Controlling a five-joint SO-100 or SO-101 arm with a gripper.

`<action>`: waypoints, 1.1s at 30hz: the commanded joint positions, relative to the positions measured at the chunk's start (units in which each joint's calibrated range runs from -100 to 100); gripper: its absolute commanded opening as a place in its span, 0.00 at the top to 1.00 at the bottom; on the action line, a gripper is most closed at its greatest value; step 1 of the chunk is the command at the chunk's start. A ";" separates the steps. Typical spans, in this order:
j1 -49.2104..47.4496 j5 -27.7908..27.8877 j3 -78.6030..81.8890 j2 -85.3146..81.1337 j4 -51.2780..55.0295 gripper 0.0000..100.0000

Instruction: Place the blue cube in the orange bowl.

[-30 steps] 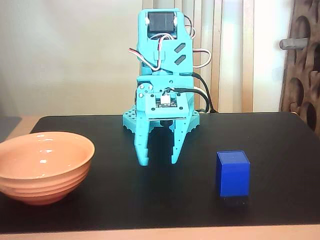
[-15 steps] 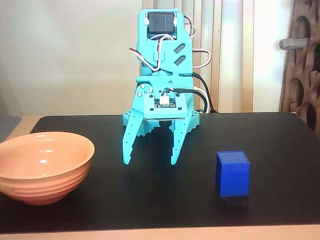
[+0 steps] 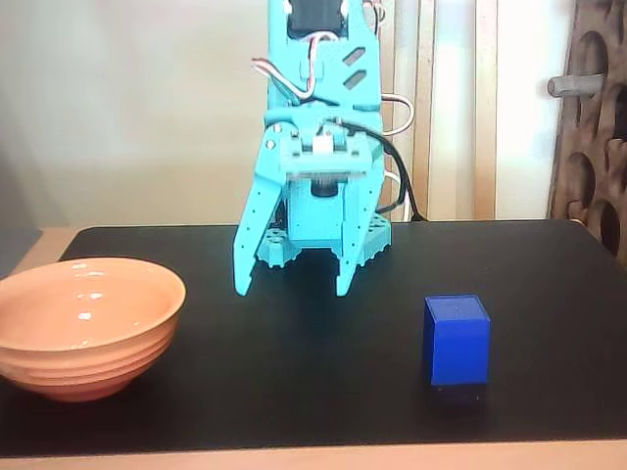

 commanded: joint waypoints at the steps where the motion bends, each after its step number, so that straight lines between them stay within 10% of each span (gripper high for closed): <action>1: 0.24 -0.41 -11.34 6.82 -6.42 0.72; 33: -15.20 -7.39 -31.03 22.75 -2.68 0.72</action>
